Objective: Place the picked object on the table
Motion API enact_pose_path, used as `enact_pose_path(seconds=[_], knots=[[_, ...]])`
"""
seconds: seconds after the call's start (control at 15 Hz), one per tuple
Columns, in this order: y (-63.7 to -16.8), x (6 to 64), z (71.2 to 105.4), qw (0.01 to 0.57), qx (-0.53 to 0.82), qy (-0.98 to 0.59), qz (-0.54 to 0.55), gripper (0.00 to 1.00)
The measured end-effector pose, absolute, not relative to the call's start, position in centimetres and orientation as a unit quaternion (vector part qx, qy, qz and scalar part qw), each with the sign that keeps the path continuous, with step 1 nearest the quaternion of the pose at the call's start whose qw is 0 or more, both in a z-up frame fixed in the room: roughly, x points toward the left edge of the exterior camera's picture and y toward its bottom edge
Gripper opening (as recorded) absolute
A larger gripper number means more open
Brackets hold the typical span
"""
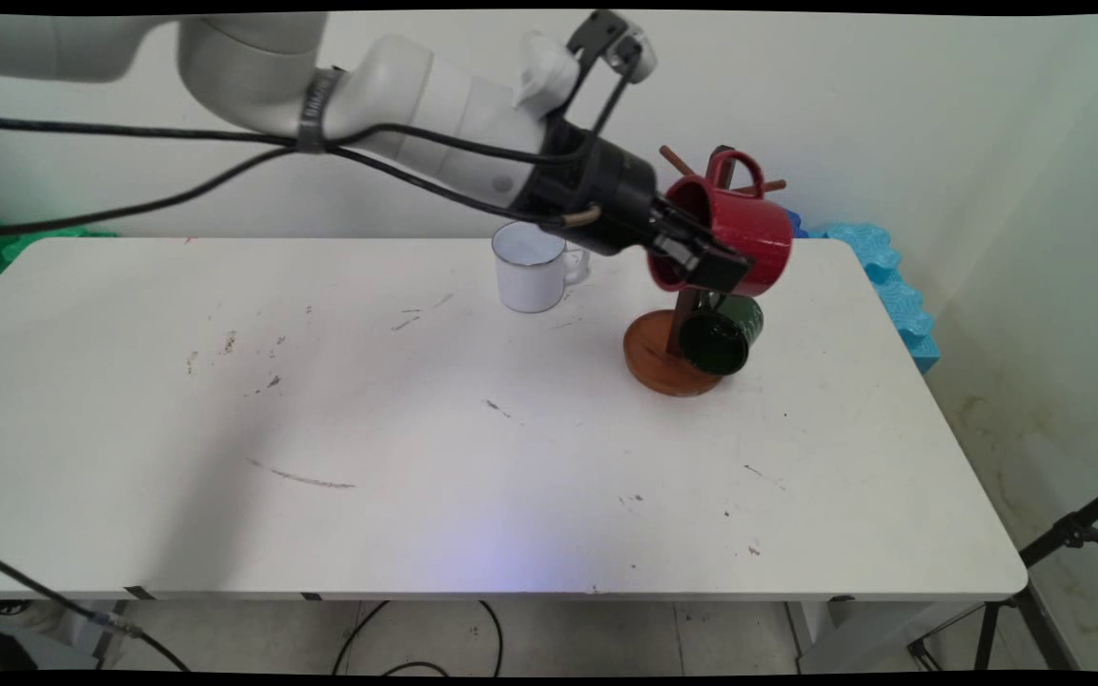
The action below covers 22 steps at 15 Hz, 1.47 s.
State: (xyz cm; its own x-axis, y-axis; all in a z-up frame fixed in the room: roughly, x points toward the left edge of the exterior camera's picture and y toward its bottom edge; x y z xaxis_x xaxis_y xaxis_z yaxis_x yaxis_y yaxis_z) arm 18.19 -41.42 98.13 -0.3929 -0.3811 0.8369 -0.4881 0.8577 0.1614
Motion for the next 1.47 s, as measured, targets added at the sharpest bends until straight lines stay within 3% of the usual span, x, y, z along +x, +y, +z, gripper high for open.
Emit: enact_pose_path(seconds=[0.6, 0.87, 1.47], knots=[[-39.8, 25.4, 100.5, 0.417, 0.241, -0.875, 0.058, 0.0], [-39.8, 29.1, 100.7, 0.362, 0.218, -0.904, 0.065, 0.0], [-41.7, 35.4, 97.6, 0.237, 0.155, -0.954, 0.095, 0.0]])
